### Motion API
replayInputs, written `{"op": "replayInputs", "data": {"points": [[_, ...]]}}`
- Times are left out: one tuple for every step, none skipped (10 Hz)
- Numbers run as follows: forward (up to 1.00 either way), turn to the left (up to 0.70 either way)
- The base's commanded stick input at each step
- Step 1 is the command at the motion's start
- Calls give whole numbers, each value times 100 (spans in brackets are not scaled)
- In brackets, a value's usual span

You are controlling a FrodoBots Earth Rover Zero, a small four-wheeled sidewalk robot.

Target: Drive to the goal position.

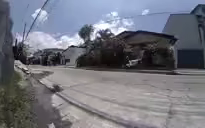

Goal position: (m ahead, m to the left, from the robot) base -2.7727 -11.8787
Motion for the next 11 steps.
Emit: {"op": "replayInputs", "data": {"points": [[0, -66], [0, -66], [0, -66], [0, -67], [0, -66], [0, -67], [0, -67], [0, -67], [0, -66], [0, -67], [0, -68]]}}
